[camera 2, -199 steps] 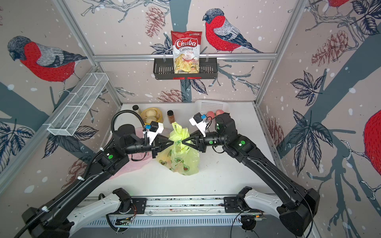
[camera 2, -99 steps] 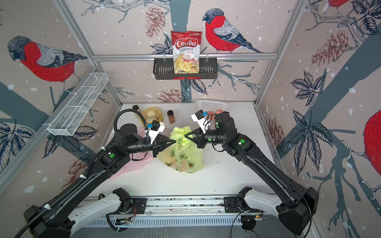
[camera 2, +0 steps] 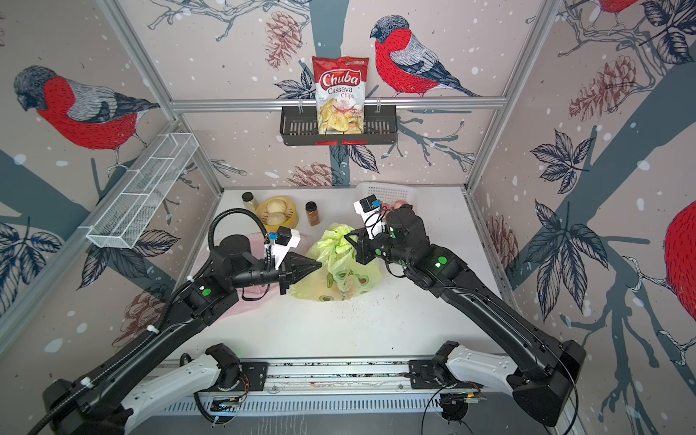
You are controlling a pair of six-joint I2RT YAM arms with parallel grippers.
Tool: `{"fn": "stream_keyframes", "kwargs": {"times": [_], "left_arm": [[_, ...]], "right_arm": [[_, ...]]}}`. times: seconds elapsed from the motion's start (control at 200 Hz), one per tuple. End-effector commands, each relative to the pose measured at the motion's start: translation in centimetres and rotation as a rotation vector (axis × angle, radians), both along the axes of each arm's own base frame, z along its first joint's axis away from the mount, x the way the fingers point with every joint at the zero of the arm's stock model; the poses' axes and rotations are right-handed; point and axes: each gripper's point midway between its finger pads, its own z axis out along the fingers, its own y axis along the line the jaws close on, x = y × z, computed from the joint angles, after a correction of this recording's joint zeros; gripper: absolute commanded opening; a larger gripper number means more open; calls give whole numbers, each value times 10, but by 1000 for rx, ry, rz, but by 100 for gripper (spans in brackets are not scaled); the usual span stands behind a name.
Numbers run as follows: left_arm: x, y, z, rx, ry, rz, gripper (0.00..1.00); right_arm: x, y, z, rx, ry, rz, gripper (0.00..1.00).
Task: Place the peach into a plastic bag & tie a knot
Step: Cross the plastic bag at the center of the board.
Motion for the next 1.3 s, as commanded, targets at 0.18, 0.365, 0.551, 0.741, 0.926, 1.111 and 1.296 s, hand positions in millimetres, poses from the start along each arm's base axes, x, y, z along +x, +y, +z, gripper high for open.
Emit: {"fn": "stream_keyframes", "kwargs": {"times": [0.18,0.365,0.551,0.741,0.926,1.111,1.296], "left_arm": [[-7,-10,18,-78,-25,-22,0],[19,15,25,59,-95,197,53],[37,51,41,181,-228,402,62],[32,59,79,200,-400,405,85],[14,29,102,130,-454,196,96],[-2,6,98,95,-412,23,96],[-24,-4,93,43,-338,-126,95]], "right_arm": [[11,3,34,143,-139,-70,0],[-15,19,30,101,-137,136,0],[-34,23,32,70,-133,242,0],[-48,27,38,68,-126,313,0],[-62,34,39,50,-118,373,0],[-72,37,40,44,-112,402,0],[-73,37,38,30,-111,396,0]]}}
